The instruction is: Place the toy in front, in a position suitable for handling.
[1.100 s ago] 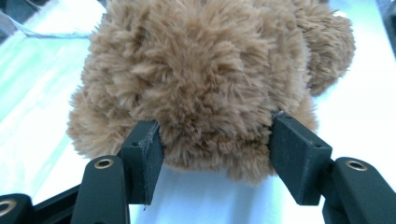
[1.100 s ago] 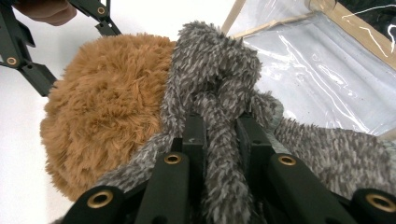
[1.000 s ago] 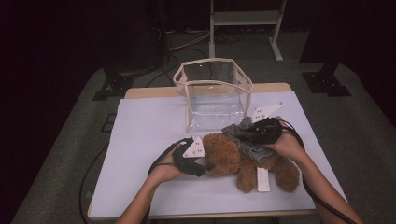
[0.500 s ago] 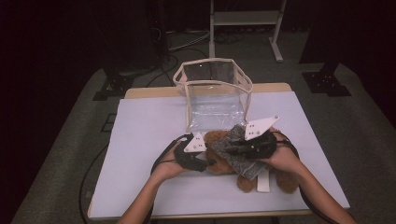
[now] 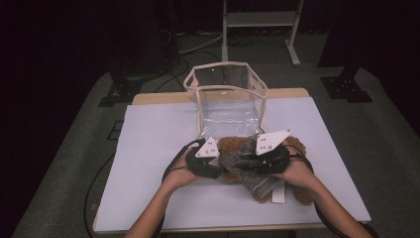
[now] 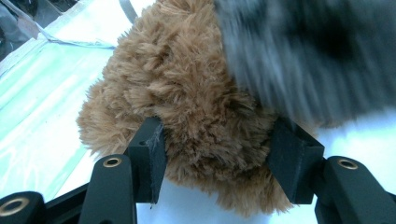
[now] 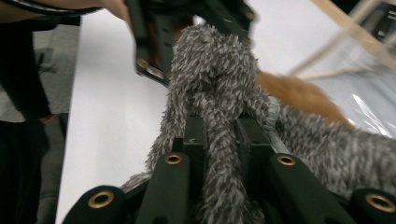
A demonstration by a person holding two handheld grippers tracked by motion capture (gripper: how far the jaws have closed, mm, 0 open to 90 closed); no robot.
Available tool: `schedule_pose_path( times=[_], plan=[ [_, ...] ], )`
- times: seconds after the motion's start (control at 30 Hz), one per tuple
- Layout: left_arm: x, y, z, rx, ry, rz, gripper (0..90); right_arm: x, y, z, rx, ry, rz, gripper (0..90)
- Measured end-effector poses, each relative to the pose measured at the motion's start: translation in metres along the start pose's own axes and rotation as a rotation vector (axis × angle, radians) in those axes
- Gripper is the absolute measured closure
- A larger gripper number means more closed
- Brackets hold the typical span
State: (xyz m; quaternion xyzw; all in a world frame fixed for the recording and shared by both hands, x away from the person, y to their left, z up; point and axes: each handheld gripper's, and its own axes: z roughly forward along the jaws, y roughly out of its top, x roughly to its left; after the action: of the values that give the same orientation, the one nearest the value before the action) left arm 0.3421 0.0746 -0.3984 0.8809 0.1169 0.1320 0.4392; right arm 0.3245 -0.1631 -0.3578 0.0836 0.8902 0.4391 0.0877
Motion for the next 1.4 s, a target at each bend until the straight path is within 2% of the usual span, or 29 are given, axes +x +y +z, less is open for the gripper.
schedule_pose_path(
  times=[0.13, 0.17, 0.27, 0.4, 0.5, 0.6, 0.7, 0.87, 1.0, 1.07, 1.13, 1.2, 1.33, 1.4],
  plan=[
    [0.002, -0.003, -0.001, -0.004, -0.009, -0.007, 42.5, 0.003, 0.000, 0.007, 0.018, 0.011, -0.013, 75.8],
    [0.002, -0.004, -0.002, -0.012, -0.015, -0.019, 42.5, 0.002, -0.004, 0.003, 0.016, 0.008, 0.001, 75.8],
    [0.002, -0.004, -0.002, -0.013, -0.028, -0.022, 42.5, -0.001, -0.011, -0.009, 0.018, -0.018, 0.011, 75.7],
    [-0.003, -0.001, 0.000, 0.003, -0.042, 0.004, 42.4, -0.009, -0.013, -0.023, 0.009, -0.070, 0.037, 75.7],
    [-0.005, 0.001, 0.000, 0.024, -0.037, 0.031, 42.0, -0.011, -0.006, -0.018, 0.011, -0.073, 0.027, 75.7],
    [-0.005, -0.001, -0.001, 0.029, -0.041, 0.029, 41.9, -0.013, 0.003, -0.009, 0.020, -0.062, 0.013, 75.7],
    [-0.005, -0.003, -0.002, 0.026, -0.049, 0.031, 42.0, -0.019, 0.010, -0.007, 0.023, -0.064, 0.016, 75.7],
    [-0.008, -0.005, -0.003, 0.029, -0.060, 0.034, 41.4, -0.033, 0.003, -0.018, 0.044, -0.103, 0.056, 75.5],
    [-0.006, -0.002, -0.008, 0.004, -0.060, 0.024, 39.9, -0.038, -0.009, -0.023, 0.047, -0.097, 0.109, 75.5],
    [-0.005, 0.002, -0.011, -0.036, -0.053, 0.016, 38.7, -0.035, -0.009, -0.022, 0.051, -0.086, 0.100, 75.5],
    [-0.005, 0.007, -0.013, -0.058, -0.065, 0.007, 38.7, -0.030, -0.006, -0.019, 0.067, -0.073, 0.086, 75.5],
    [-0.007, 0.010, -0.008, -0.028, -0.065, 0.031, 39.3, -0.027, 0.000, -0.016, 0.081, -0.071, 0.066, 75.4],
    [-0.011, 0.010, -0.005, -0.007, -0.082, 0.042, 40.6, -0.025, 0.010, -0.012, 0.093, -0.063, 0.039, 75.4],
    [-0.014, 0.007, -0.005, 0.023, -0.097, 0.050, 40.6, -0.027, 0.015, -0.010, 0.121, -0.069, 0.014, 75.4]
  ],
)
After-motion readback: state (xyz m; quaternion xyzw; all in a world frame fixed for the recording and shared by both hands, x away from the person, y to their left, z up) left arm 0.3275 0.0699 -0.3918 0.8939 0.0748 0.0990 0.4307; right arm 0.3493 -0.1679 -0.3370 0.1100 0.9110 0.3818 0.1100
